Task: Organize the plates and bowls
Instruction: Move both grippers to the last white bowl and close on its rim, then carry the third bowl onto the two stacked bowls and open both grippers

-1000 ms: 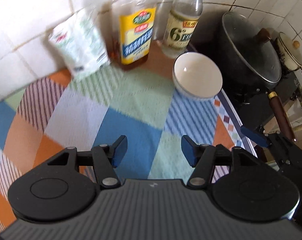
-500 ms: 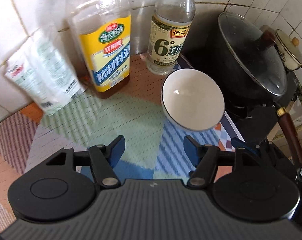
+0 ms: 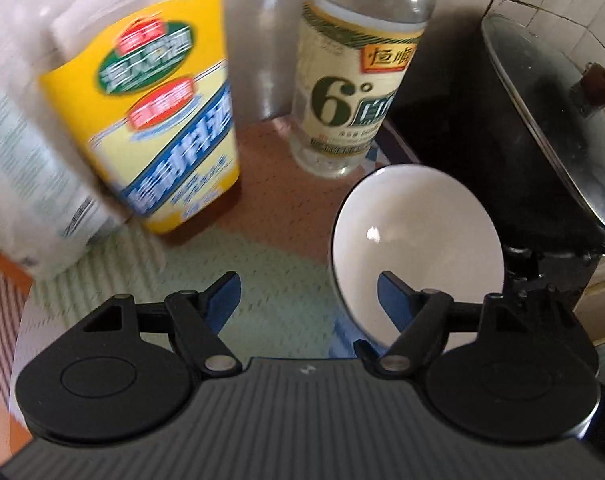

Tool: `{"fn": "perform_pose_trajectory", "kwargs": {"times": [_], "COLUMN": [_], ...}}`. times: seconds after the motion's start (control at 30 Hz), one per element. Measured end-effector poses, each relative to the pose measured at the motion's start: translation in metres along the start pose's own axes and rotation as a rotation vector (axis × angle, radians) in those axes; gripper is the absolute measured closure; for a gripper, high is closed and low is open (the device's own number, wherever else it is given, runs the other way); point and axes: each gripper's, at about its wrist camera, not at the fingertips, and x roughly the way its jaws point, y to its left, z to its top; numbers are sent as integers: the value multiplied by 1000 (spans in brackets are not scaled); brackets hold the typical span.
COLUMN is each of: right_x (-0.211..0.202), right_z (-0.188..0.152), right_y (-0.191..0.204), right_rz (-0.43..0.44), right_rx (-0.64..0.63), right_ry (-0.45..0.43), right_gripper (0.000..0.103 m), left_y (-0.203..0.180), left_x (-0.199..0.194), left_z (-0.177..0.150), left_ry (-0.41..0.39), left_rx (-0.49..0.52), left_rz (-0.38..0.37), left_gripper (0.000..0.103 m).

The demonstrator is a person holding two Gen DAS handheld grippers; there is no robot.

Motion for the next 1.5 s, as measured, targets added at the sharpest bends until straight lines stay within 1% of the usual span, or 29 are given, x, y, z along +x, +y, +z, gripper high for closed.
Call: {"fn": "perform_pose_trajectory", "kwargs": {"times": [0.07, 0.17, 0.2, 0.27, 0.3, 0.33, 0.37, 0.4, 0.43, 0.47, 0.5, 0.53, 0.57, 0.63, 0.73, 0.87, 1.0, 1.1, 1.2, 1.27, 1.33, 1.4, 1.5], "right_x": [3, 4, 5, 7, 8, 10, 12, 14, 16, 20, 20, 22, 22, 22, 19, 14, -2, -16, -41, -58, -75, -91, -114], "right_z": [0, 1, 1, 1, 0, 0, 1, 1, 1, 3, 3, 3, 2, -1, -2, -6, -6, 0, 5, 8, 11, 14, 18], "right_y": [-4, -1, 0, -1, -2, -2, -3, -3, -3, -5, -4, -6, -6, -9, -7, -5, -3, 2, 4, 5, 9, 13, 16], "right_rz": [10, 4, 2, 9, 16, 20, 19, 18, 20, 24, 28, 31, 32, 45, 76, 94, 111, 116, 116, 112, 105, 104, 128], "right_rx": [33, 7, 7, 14, 19, 23, 21, 14, 7, 0, -7, -11, -10, -9, -21, -13, -14, -34, -34, -35, -58, -92, -95], "right_ry": [-13, -15, -15, -17, -15, -9, -4, -2, -3, -7, -13, -15, -20, -29, -23, -25, -40, -43, -61, -83, -101, -113, -116], "right_gripper": [7, 7, 6, 6, 7, 7, 7, 7, 7, 7, 7, 7, 7, 8, 10, 11, 11, 11, 11, 11, 11, 11, 11], "left_y": [-2, -6, -9, -14, -16, -16, -16, -16, -13, -8, -1, 5, 9, 11, 6, 6, -8, -16, -20, -27, -33, -34, -33], "left_x": [4, 9, 9, 9, 9, 10, 10, 12, 13, 15, 17, 17, 17, 16, 12, -1, -27, -48, -76, -94, -111, -128, -150], "left_z": [1, 0, -2, -4, -5, -6, -6, -5, -4, -3, -1, 1, 2, 2, 0, -5, -15, -18, -25, -30, -35, -39, -47], "left_ry": [-13, -8, -8, -14, -16, -15, -13, -8, 1, 14, 33, 46, 57, 71, 91, 102, 82, 63, 4, -19, -25, -26, -17], "left_rx": [-8, 1, 12, 32, 35, 33, 29, 23, 2, -41, -98, -134, -146, -142, -86, -53, 25, 41, 64, 97, 121, 108, 89], "left_rz": [-8, -74, -80, -73, -74, -73, -74, -75, -73, -86, -107, -118, -121, -122, -80, -77, -28, -20, -39, -27, -10, -14, -11], "left_gripper": [32, 33, 33, 39, 48, 59, 65, 74, 79, 81, 86, 91, 93, 93, 94, 93, 93, 93, 93, 93, 93, 92, 92]}}
